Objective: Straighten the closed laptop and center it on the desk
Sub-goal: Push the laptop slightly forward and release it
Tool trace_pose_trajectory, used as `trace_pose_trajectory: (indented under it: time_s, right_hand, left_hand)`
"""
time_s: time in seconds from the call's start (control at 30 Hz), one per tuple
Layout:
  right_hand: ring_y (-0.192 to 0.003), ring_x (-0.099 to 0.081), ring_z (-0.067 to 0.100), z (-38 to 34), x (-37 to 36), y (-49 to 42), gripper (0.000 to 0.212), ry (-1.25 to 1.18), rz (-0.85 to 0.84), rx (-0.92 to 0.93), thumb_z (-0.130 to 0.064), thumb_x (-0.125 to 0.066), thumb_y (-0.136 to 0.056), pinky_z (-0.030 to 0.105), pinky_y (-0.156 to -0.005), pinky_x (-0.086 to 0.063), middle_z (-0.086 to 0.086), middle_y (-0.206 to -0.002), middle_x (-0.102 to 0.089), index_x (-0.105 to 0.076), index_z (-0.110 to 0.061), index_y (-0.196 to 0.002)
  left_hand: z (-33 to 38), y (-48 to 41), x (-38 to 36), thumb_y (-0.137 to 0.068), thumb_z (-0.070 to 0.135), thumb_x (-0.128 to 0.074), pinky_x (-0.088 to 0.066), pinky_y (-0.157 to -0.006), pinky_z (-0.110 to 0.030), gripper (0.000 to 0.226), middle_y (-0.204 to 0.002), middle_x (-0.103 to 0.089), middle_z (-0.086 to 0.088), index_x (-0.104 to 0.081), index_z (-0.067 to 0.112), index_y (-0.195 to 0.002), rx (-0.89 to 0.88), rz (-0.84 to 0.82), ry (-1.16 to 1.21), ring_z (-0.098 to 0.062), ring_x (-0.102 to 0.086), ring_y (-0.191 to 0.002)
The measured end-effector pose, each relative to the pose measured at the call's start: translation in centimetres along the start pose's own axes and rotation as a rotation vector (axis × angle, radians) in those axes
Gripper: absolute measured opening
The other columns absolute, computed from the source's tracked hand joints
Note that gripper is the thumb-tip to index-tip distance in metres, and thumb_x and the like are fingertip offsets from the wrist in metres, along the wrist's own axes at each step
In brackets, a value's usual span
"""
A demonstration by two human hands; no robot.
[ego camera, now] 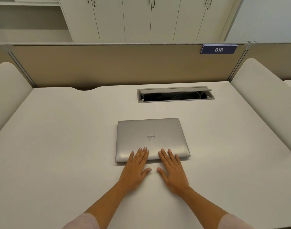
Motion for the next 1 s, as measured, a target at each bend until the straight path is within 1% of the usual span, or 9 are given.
trace_pose_trajectory:
  time_s: [0.13, 0.23, 0.3, 0.43, 0.57, 0.7, 0.83, 0.93, 1.0]
  right_hand:
    - [-0.151, 0.002, 0.011, -0.6, -0.1, 1.1, 0.069, -0.043, 0.0, 0.022, -0.054, -0.036, -0.099, 0.033, -0.122, 0.0, -0.012, -0.164, -0.008, -0.004, -0.029, -0.155]
    - [-0.151, -0.001, 0.011, -1.1, 0.1, 1.8, 0.07, -0.085, -0.024, 0.071, -0.053, -0.04, -0.099, 0.03, -0.123, -0.007, -0.012, -0.164, -0.009, -0.011, -0.025, -0.156]
    - [-0.151, -0.001, 0.011, -1.7, 0.1, 2.5, 0.069, -0.072, -0.051, 0.117, -0.052, -0.04, -0.099, 0.031, -0.123, -0.009, -0.011, -0.164, -0.01, -0.013, -0.024, -0.156]
    - [-0.151, 0.0, 0.01, -2.6, -0.1, 3.9, 0.068, -0.049, -0.107, 0.166, -0.054, -0.038, -0.098, 0.032, -0.123, -0.006, -0.011, -0.164, -0.01, -0.013, -0.026, -0.155]
    - [-0.151, 0.002, 0.007, -3.0, -0.2, 4.7, 0.067, -0.056, -0.146, 0.147, -0.055, -0.036, -0.098, 0.031, -0.123, -0.005, -0.013, -0.163, -0.011, -0.013, -0.028, -0.155]
    - [-0.15, 0.005, 0.004, -3.1, -0.3, 5.1, 0.067, -0.025, -0.18, 0.15, -0.057, -0.03, -0.098, 0.031, -0.123, -0.002, -0.013, -0.163, -0.008, -0.011, -0.028, -0.155]
    - [-0.15, 0.005, 0.004, -3.1, -0.4, 5.4, 0.066, -0.024, -0.175, 0.145, -0.058, -0.028, -0.098, 0.029, -0.122, 0.001, -0.013, -0.163, -0.008, -0.011, -0.028, -0.155]
    - [-0.149, 0.01, 0.003, -3.0, -0.7, 6.1, 0.066, -0.01, -0.192, 0.126, -0.059, -0.023, -0.098, 0.028, -0.122, 0.005, -0.015, -0.163, -0.003, -0.005, -0.031, -0.155]
    - [-0.149, 0.012, 0.002, -2.8, -0.9, 6.4, 0.064, -0.002, -0.198, 0.11, -0.06, -0.019, -0.098, 0.027, -0.122, 0.006, -0.017, -0.162, 0.002, 0.001, -0.035, -0.154]
  left_hand:
    - [0.2, 2.5, -1.4, -0.1, 0.056, -0.023, 0.007, -0.119, -0.035, 0.071, -0.163, 0.002, 0.005, -0.003, 0.017, -0.155, -0.026, -0.002, 0.042, -0.014, 0.007, -0.15]
    - [0.4, 3.6, -1.8, -0.099, 0.058, -0.023, 0.005, -0.12, -0.035, 0.072, -0.164, 0.003, 0.006, -0.003, 0.018, -0.155, -0.032, -0.02, 0.067, -0.012, 0.009, -0.15]
    - [0.5, 4.2, -1.8, -0.099, 0.059, -0.021, 0.004, -0.119, -0.035, 0.071, -0.163, 0.004, 0.006, -0.002, 0.019, -0.155, -0.032, -0.036, 0.063, -0.011, 0.01, -0.149]
    - [0.8, 5.3, -2.0, -0.098, 0.06, -0.014, 0.009, -0.119, -0.035, 0.069, -0.162, 0.009, 0.01, 0.003, 0.023, -0.154, -0.035, -0.056, 0.057, -0.007, 0.017, -0.147]
    - [1.2, 6.1, -1.7, -0.098, 0.058, -0.015, 0.008, -0.118, -0.038, 0.069, -0.16, 0.006, 0.011, -0.003, 0.022, -0.155, 0.004, -0.065, 0.061, -0.01, 0.013, -0.148]
    - [1.9, 7.1, -1.9, -0.097, 0.058, -0.015, 0.008, -0.118, -0.038, 0.069, -0.16, 0.007, 0.011, -0.001, 0.023, -0.155, 0.046, -0.074, 0.063, -0.011, 0.014, -0.148]
    - [2.5, 8.1, -2.2, -0.097, 0.06, -0.013, 0.007, -0.119, -0.038, 0.07, -0.162, 0.005, 0.01, -0.001, 0.023, -0.155, 0.087, -0.074, 0.053, -0.011, 0.014, -0.148]
    - [3.2, 8.7, -2.4, -0.097, 0.06, -0.013, 0.006, -0.118, -0.04, 0.07, -0.162, 0.004, 0.008, -0.001, 0.023, -0.155, 0.13, -0.08, 0.049, -0.014, 0.011, -0.149]
    - [3.6, 9.0, -2.5, -0.096, 0.06, -0.011, 0.008, -0.118, -0.041, 0.07, -0.162, 0.008, 0.008, 0.003, 0.024, -0.154, 0.176, -0.096, 0.033, -0.015, 0.013, -0.149]
Point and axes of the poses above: each hand's wrist, its own y-axis away from the middle knuckle, its own x-axis out of the back of the hand, z = x × y, the point moved 3 cm from there along -y, towards the middle knuckle
